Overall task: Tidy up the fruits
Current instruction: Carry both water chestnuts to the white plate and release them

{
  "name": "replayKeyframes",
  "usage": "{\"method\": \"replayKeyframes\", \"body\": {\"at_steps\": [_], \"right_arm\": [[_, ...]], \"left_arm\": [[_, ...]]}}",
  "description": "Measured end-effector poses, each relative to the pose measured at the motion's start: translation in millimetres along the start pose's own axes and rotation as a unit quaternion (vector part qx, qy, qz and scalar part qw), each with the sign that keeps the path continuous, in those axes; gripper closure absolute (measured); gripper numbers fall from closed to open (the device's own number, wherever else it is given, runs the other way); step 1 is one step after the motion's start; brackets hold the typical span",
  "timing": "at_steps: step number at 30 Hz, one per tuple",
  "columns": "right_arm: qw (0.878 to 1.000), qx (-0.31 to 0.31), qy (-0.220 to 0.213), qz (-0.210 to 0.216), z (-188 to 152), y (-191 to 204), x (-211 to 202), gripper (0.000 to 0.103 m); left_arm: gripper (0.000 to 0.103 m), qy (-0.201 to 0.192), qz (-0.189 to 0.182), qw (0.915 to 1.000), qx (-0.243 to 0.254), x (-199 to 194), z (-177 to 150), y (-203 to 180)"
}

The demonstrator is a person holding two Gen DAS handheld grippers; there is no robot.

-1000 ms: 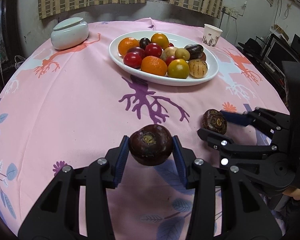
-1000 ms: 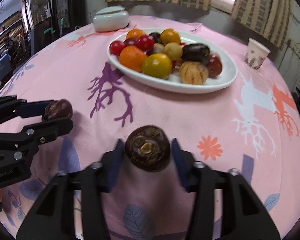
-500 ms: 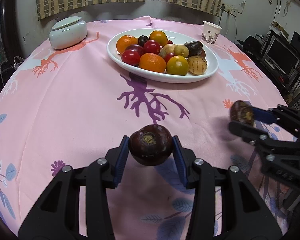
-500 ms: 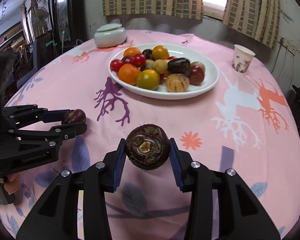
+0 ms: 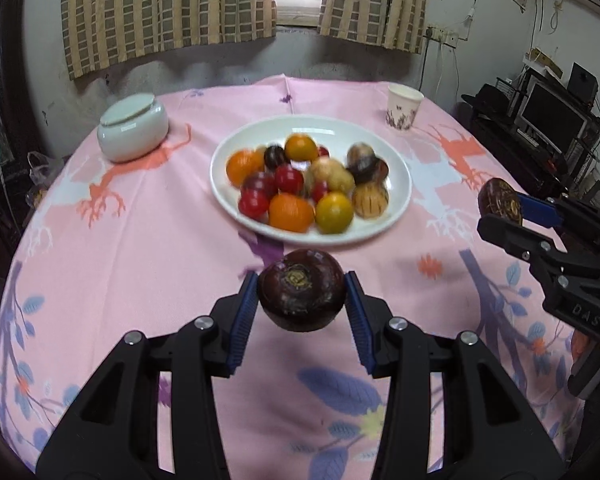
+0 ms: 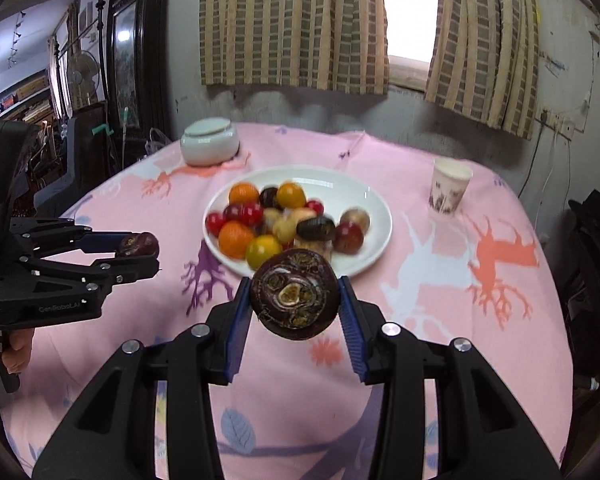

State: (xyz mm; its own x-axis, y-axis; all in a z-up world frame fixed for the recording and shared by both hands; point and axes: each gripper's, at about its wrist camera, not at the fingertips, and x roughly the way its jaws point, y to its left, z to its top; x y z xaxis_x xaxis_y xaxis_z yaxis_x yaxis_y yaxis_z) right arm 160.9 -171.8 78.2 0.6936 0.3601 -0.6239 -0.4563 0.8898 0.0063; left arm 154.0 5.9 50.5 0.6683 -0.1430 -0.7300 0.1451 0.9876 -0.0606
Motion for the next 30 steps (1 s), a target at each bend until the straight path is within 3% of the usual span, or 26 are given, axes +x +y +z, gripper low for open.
{"method": "replayKeyframes", "body": {"at_steps": [4,10,17,21,22,24,25,26,30], "right_arm": [[1.000,-0.005,-0.016,-0.004,23,-2,13,0.060],[1.000,-0.005,-0.005,-0.005,46,-5,62,0.060],[1.000,-0.005,0.011,-0.001,60,-4,112,0.060],[1.000,0.000,0.024,-0.010,61,-6,137,0.060],[1.000,0.002,0.023,-0.013,60,-7,139,0.059],[1.000,0.009,0.020,-0.021,58,-10,138,0.057],[1.000,0.016,0.016,-0.020,56,-13,135,0.054],[1.000,0.023,0.011,-0.018,54,-15,130,0.045],[0.999,0.030,0.008,-0.027,45,-18,109,0.041]], "left_arm": [[0.059,-0.019,0.009,0.9998,-0.008,8,35,8],[0.059,-0.019,0.009,0.9998,-0.006,39,64,12],[0.059,-0.002,0.012,0.9999,-0.005,84,80,14],[0.059,0.024,0.022,0.9987,-0.040,109,85,24],[0.057,0.026,0.026,0.9983,-0.044,113,85,26],[0.038,0.022,0.039,0.9979,-0.047,113,83,29],[0.034,0.018,0.039,0.9979,-0.049,110,82,31],[0.029,0.014,0.039,0.9979,-0.049,107,80,32],[0.019,0.005,0.053,0.9976,-0.044,90,72,33]]}}
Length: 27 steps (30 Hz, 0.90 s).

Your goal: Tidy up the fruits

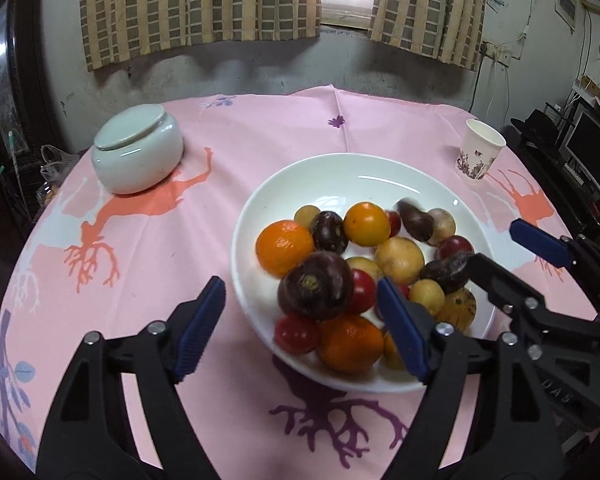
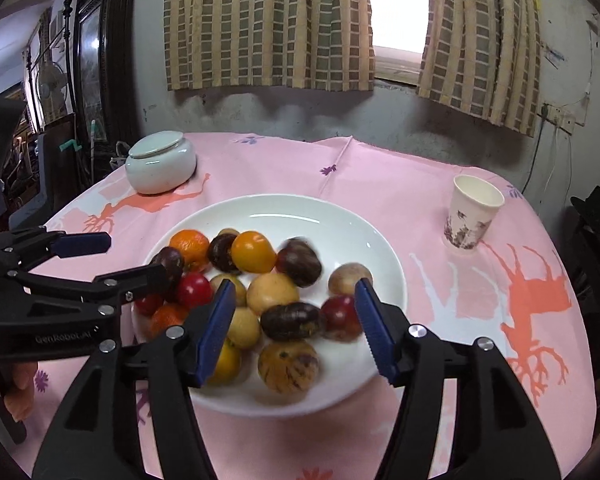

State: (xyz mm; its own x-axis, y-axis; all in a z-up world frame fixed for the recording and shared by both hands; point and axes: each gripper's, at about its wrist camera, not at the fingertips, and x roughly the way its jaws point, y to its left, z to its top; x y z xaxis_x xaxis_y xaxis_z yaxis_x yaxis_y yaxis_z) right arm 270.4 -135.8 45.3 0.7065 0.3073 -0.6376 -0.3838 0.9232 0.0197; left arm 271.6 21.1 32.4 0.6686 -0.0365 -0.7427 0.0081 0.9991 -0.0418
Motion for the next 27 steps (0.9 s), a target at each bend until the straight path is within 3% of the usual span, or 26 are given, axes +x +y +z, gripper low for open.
{"method": "replayKeyframes", "body": {"at_steps": [3,8,13,23,27], "right_arm": [[1.000,0.001,0.011,-0.003,-15,2,-17,0.038],[0.999,-0.001,0.028,-0.017,-47,13,-43,0.038],[0.999,0.015,0.031,-0.023,-68,17,-71,0.037],[0.998,0.041,0.025,-0.037,-94,15,-105,0.035],[0.998,0.052,0.029,-0.032,-107,13,-105,0.035]], "left_arm": [[0.012,0.009,0.008,0.9999,0.008,-12,-17,-2],[0.010,0.022,-0.022,0.9995,0.004,-33,-60,-12],[0.007,0.011,-0.022,0.9996,0.015,-62,-89,-21],[0.004,-0.007,-0.011,0.9998,0.015,-99,-113,-22],[0.003,0.004,0.003,1.0000,-0.001,-99,-118,-16]]}}
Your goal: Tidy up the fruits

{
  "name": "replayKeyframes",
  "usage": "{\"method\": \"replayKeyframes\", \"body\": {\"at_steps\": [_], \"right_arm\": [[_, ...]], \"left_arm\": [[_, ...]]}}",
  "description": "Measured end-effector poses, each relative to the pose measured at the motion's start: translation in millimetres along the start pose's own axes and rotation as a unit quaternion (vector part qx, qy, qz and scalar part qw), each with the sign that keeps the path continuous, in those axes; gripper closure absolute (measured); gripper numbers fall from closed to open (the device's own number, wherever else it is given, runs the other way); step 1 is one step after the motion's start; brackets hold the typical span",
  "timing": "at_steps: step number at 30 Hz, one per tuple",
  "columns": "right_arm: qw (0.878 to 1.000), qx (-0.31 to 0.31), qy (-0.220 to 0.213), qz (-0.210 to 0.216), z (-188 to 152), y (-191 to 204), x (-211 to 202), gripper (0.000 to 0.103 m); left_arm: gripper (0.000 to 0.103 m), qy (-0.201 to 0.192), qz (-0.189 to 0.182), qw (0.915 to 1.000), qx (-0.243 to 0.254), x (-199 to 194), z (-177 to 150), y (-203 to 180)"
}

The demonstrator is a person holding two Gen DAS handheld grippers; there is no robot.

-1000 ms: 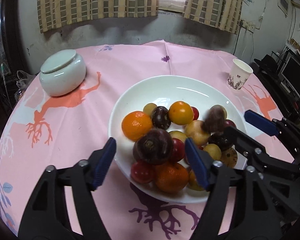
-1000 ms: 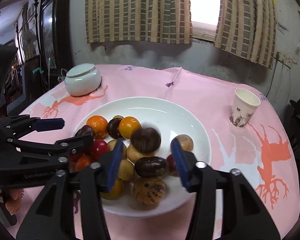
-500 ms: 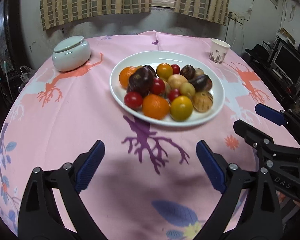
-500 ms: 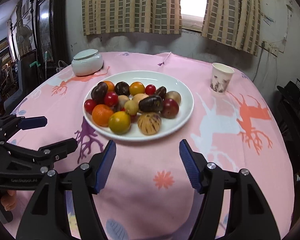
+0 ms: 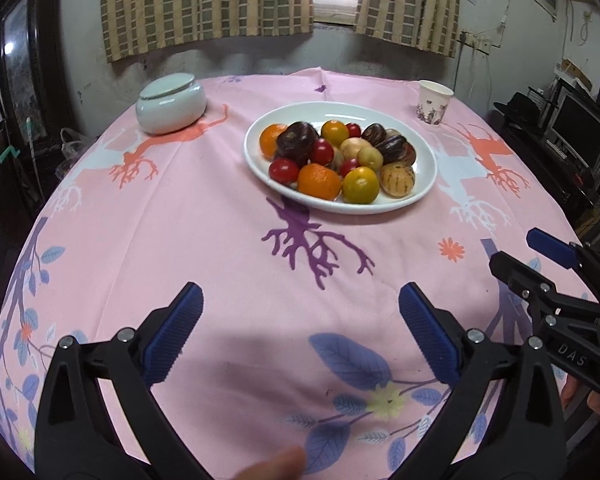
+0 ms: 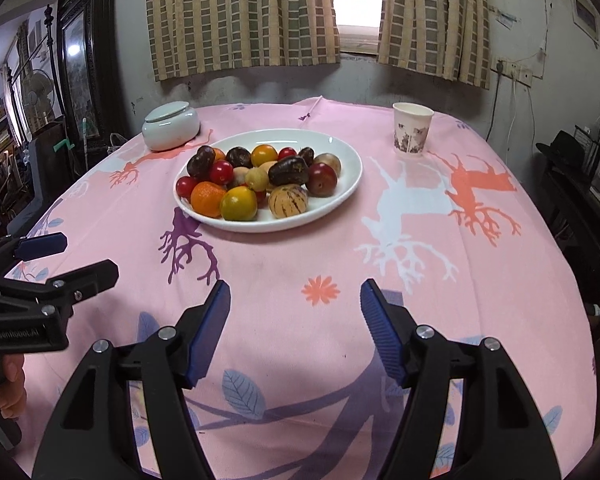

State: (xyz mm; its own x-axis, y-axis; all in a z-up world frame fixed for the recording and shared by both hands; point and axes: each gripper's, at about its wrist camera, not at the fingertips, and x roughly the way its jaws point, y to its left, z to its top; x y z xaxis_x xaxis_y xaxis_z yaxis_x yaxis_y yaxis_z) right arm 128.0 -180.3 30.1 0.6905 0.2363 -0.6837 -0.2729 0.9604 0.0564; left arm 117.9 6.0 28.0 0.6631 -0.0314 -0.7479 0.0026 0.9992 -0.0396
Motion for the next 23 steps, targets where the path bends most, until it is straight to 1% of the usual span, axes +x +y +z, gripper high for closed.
{"method": "replayKeyframes", "body": {"at_steps": [6,10,15,16,17,19,20,23], "right_arm": [[0.999,0.024,0.017,0.027,-8,-7,9,0.035],[0.999,0.020,0.015,0.029,-10,-6,9,0.035],[0.999,0.017,0.019,0.028,-10,-7,10,0.034],[0.999,0.015,0.020,0.027,-11,-6,11,0.028],[0.999,0.013,0.019,0.026,-11,-6,11,0.017],[1.000,0.013,0.008,0.019,-12,-6,8,0.002],[1.000,0.014,-0.002,0.015,-13,-6,5,0.002],[1.000,0.013,-0.002,0.019,-12,-7,4,0.001]], "left_arm": [[0.002,0.005,-0.006,0.9997,-0.025,4,-7,11],[0.002,0.003,-0.008,0.9993,-0.037,6,-8,15],[0.002,0.005,-0.002,0.9996,-0.027,9,-8,15],[0.002,0.004,-0.001,0.9997,-0.024,10,-8,14],[0.002,0.003,0.001,0.9998,-0.019,10,-8,13],[0.002,0.006,0.006,0.9999,-0.011,11,-9,11],[0.002,0.008,0.009,0.9999,-0.008,12,-10,10],[0.002,0.007,0.017,0.9998,-0.003,13,-11,9]]}}
